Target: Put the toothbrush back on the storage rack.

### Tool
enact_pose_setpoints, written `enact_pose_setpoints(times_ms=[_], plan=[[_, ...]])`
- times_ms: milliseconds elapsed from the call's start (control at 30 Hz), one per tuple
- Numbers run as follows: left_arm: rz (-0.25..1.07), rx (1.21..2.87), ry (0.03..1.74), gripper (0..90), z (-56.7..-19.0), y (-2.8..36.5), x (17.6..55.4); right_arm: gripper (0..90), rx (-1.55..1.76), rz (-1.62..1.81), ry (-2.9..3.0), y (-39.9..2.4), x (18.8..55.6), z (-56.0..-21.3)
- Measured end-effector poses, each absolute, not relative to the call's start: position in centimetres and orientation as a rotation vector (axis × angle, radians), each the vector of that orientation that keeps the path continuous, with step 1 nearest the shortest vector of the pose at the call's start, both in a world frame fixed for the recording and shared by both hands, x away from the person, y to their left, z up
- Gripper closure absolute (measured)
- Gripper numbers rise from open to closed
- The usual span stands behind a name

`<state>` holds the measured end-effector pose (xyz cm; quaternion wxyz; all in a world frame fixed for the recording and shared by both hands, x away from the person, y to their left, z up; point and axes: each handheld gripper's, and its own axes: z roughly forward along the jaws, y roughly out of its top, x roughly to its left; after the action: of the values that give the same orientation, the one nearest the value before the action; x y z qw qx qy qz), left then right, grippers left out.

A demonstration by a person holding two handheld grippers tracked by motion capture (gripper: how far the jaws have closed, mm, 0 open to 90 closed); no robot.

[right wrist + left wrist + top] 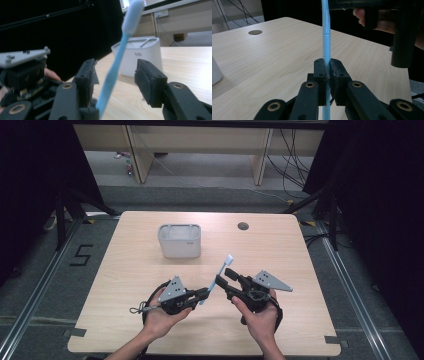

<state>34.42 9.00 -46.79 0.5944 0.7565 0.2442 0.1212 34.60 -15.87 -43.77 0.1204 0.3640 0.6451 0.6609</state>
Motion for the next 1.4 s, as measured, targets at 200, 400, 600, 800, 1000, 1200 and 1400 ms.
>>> enact_pose_setpoints(times_ms=[200, 400, 600, 800, 1000, 1200, 1400], plan=[[0.29, 1.766, 0.561, 83.7, -46.5, 8.3, 34.3, 75.3, 1.079, 1.962, 1.847, -15.8, 35.4, -42.8], [0.296, 1.814, 0.552, 80.7, -46.3, 7.4, 34.6, 84.4, 1.097, 1.963, 1.873, -15.9, 35.4, -42.2], [0.372, 1.819, 0.527, 55.7, -45.3, 6.6, 35.1, 84.5, 0.956, 1.745, 1.98, -14.7, 35.2, -41.3], [0.379, 1.819, 0.54, 61.6, -44.6, 6.1, 35.7, 84.4, 0.854, 1.644, 2.023, -13.1, 34.8, -41.4], [0.389, 1.835, 0.545, 73.2, -44.4, 6.1, 36.0, 84.5, 0.855, 1.659, 2.024, -12.9, 34.6, -41.5], [0.388, 1.829, 0.557, 83.2, -44.3, 6.2, 36.0, 82.5, 0.831, 1.658, 2.01, -13.0, 34.6, -41.4], [0.414, 1.804, 0.608, 83.3, -43.7, 7.9, 36.7, 61.5, 0.879, 1.721, 1.979, -14.1, 34.2, -41.3]])
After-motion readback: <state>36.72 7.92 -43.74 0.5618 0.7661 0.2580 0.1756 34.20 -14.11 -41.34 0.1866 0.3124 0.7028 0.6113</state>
